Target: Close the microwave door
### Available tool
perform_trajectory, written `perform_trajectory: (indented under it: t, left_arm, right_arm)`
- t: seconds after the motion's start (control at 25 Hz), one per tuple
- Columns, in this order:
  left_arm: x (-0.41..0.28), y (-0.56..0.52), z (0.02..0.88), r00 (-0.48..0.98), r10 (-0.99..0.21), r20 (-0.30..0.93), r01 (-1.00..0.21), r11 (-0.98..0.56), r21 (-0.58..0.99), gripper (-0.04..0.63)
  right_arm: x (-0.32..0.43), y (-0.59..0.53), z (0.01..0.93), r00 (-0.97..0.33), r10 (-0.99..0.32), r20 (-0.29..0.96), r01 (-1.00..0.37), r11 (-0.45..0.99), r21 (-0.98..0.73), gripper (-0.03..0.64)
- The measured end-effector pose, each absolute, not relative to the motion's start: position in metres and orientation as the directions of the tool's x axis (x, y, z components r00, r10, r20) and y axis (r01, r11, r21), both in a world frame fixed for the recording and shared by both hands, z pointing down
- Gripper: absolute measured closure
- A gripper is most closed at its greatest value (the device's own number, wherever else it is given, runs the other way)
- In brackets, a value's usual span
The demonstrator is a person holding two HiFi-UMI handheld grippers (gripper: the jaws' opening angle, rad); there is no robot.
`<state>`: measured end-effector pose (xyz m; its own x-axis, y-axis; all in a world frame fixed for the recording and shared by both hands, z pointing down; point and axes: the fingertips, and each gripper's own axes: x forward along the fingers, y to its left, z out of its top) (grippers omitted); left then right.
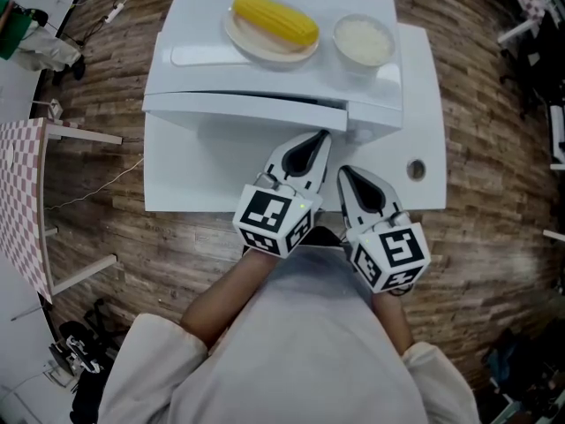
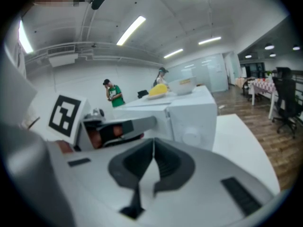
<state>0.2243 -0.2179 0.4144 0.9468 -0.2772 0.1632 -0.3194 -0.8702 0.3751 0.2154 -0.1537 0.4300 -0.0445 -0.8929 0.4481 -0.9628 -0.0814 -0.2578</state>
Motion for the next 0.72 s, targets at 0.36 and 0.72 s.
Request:
perform_trajectory:
  t: [0.36, 0.72]
  left_arm:
    - [0.2252, -0.2194, 0.4134, 0.939, -0.308, 0.15, -0.343, -0.851, 0.397, 0.576]
    - [0.2271, -0.2236, 0.4132, 0.933, -0.337, 0.127, -0.359, -0.839, 0.409, 0.575]
  right_arm:
    - [0.2142, -0.1593, 0.4325, -0.069, -0.891, 0.449, -0.962, -0.059, -0.266, 0.594]
    - [0.217, -0.1556, 0.4336, -0.067, -0.885, 0.462, -0.965, -0.061, -0.256, 0.594]
